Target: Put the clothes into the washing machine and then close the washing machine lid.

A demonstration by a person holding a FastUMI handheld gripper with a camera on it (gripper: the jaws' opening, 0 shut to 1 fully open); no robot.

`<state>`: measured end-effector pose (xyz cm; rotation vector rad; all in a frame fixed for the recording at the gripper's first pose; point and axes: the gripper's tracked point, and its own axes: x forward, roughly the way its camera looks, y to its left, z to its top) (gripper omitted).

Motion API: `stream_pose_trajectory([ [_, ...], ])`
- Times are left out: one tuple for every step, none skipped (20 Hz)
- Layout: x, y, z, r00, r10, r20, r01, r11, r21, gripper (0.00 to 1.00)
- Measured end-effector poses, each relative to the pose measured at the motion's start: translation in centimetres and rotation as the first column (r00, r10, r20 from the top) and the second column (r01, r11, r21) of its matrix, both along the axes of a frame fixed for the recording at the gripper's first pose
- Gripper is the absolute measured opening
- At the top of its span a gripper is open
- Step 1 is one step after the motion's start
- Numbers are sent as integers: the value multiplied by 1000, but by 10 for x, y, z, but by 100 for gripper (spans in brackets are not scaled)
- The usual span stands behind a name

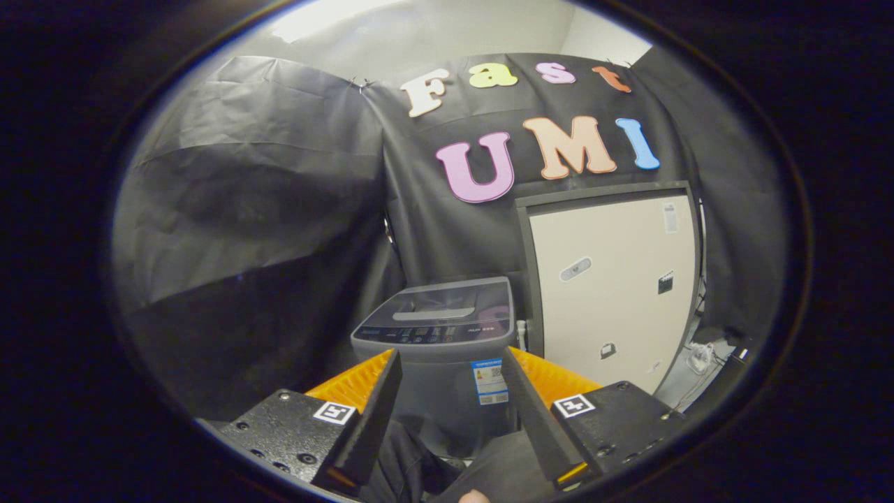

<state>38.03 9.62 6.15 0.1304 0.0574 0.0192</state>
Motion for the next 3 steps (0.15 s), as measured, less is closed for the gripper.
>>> stream_pose_trajectory([
  [-1, -1, -2, 1000, -2, -1, 2, 1000, -7, 88],
  [-2, -3, -2, 1000, -7, 3, 7, 1000, -10, 88],
  [-2, -4, -3, 1000, -9, 4, 9, 1000, -12, 88],
])
